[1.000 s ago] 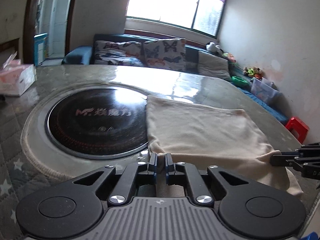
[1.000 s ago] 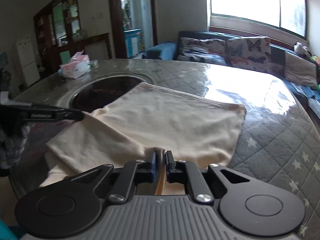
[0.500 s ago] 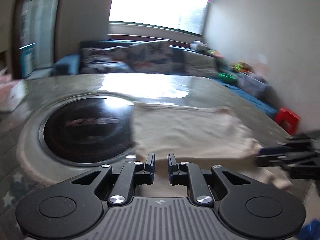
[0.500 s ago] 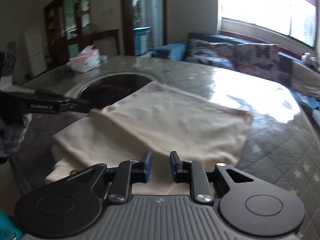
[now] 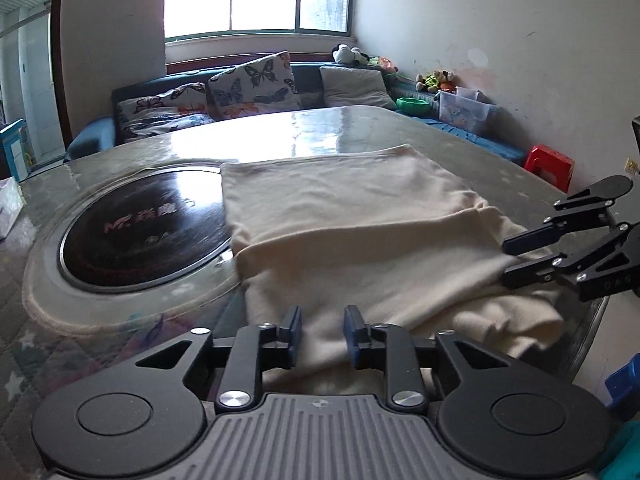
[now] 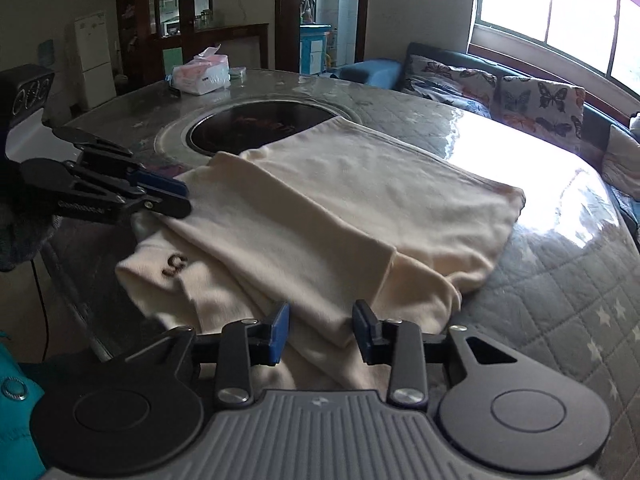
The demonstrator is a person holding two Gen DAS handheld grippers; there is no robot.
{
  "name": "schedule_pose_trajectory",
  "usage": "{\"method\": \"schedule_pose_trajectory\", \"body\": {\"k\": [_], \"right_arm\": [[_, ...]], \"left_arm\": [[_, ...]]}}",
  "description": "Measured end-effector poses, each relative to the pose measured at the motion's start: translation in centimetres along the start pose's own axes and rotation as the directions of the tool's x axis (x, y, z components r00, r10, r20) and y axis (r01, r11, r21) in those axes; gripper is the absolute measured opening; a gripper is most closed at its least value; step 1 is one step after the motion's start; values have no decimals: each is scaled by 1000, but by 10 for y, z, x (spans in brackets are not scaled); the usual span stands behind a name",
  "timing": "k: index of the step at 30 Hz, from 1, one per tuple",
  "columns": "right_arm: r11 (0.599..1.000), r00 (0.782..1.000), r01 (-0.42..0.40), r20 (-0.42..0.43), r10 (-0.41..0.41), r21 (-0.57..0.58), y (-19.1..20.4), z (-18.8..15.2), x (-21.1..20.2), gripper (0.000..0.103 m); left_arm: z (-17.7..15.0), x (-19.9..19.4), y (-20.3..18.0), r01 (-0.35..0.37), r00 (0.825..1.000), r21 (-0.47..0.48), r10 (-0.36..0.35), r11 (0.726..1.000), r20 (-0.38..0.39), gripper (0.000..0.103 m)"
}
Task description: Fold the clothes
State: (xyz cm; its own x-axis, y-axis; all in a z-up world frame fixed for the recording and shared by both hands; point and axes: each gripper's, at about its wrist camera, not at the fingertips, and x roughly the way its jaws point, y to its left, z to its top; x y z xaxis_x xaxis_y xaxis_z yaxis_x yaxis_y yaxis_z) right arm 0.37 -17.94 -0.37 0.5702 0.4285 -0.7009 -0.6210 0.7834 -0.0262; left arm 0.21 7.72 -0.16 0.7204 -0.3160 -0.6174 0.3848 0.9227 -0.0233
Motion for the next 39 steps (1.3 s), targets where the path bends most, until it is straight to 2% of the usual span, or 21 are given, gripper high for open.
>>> {"method": "schedule_pose_trajectory", "body": {"k": [3,6,8,13,19,24,26,29,35,39], "right_arm": [[1000,1000,0,2,0,-3,1,0,-5,34],[1000,1000,-1,8,1,-21,2,1,-12,35],[999,1000,0,10,1,-37,2,2,-18,42],[996,1000,25,8,-25,-81,3,2,-30,50],[991,999,36,-13,-38,-130,7,-3,-39,58],[981,999,29,-27,-34,-191,14,-11,-45,67],[976,999,19,-38,-28,-218,17,-14,-46,70],[966,999,1,-52,-15,-260,22,-17,-45,75],[944,1000,-18,-19,12,-328,31,-14,-37,81],[941,1000,-21,11,26,-337,31,-7,-24,80]], "left_arm": [[-2,-11,-2,2,1000,39,-2,999,-1,27],[-10,-20,-12,22,1000,139,-22,990,2,31],[-15,-25,-20,35,999,207,-36,978,4,39],[-27,-35,-39,63,998,364,-69,929,4,40],[-34,-19,-58,61,996,437,-82,897,29,40],[-29,-16,-59,73,992,440,-112,895,63,39],[-26,-14,-58,77,990,433,-122,898,76,27],[-15,-10,-51,97,986,381,-140,919,86,11],[12,3,-34,123,984,252,-151,960,91,9],[20,12,-29,126,986,208,-146,970,83,9]]}}
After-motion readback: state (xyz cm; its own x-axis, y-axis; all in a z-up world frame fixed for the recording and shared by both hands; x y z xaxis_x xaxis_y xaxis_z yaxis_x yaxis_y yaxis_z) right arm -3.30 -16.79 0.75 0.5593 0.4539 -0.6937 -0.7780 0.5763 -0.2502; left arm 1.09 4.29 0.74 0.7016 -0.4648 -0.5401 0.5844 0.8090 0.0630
